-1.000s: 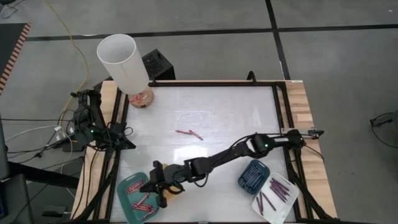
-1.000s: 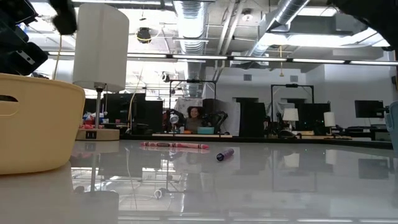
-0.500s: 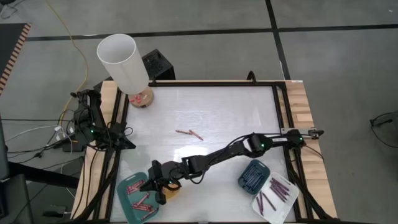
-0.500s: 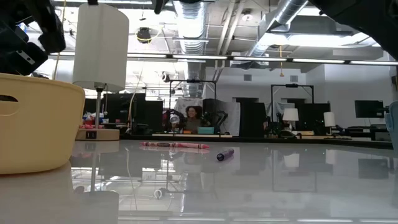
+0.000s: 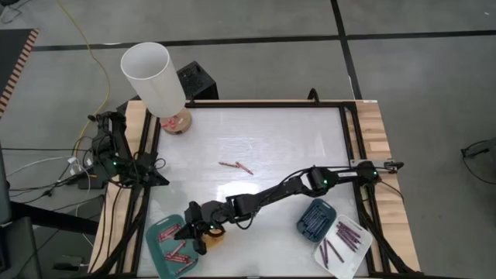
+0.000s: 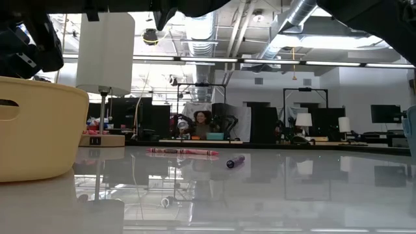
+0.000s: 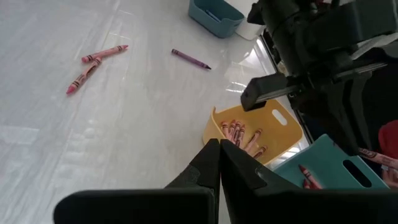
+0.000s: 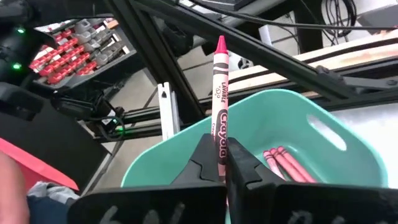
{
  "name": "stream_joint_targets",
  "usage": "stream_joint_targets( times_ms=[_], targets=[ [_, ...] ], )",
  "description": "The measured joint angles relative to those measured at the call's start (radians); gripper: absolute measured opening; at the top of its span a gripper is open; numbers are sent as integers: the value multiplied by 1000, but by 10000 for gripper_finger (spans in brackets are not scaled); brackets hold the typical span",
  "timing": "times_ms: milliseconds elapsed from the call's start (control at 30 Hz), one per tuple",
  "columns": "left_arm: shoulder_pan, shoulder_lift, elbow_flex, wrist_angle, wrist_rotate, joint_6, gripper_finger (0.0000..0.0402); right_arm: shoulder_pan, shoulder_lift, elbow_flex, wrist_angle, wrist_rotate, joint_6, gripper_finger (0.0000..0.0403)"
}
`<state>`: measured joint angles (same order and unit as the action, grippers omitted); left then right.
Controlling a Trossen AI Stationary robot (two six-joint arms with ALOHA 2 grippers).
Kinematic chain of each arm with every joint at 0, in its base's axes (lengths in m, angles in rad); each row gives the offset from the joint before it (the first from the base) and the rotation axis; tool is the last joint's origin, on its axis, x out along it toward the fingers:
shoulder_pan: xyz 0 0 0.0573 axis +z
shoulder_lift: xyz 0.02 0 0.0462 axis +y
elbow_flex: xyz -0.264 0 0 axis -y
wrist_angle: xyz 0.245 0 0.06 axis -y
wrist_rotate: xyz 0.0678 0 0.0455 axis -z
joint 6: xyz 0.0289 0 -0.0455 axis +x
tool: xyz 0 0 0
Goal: Sort crayons
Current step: Put the red crayon into the blue bin
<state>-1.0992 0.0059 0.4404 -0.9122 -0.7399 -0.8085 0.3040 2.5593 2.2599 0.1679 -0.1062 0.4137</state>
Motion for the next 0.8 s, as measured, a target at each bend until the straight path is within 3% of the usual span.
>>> stream_joint_targets(
  times_ms=[800],
  targets=[
    [0,0,0,-20,2,0,0,-3,64,0,76,-58,97,3]
  ],
)
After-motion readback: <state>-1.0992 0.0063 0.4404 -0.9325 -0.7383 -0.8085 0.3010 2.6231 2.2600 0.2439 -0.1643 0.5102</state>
